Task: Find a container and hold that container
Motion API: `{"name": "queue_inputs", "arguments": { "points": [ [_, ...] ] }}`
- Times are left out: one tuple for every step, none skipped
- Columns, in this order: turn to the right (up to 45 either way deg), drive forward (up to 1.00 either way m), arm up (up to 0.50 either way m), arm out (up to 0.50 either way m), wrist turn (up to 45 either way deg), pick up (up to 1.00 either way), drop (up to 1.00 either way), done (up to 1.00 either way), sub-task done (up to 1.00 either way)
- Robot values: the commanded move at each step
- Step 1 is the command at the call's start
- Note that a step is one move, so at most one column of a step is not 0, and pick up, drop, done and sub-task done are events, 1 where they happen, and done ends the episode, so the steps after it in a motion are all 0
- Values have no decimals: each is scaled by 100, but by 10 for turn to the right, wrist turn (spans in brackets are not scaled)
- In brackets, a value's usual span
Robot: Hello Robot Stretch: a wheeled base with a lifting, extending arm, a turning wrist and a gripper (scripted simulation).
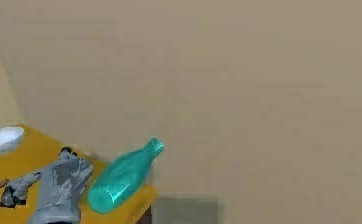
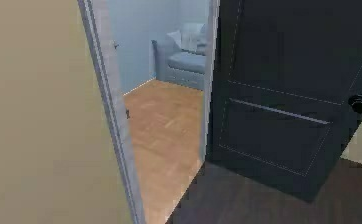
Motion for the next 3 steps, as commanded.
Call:
{"name": "queue_inputs", "arguments": {
  "points": [
    [450,0,0,0,0,0,0,0,0],
    [450,0,0,0,0,0,0,0,0],
    [270,0,0,0,0,0,0,0,0]
  ]
}}
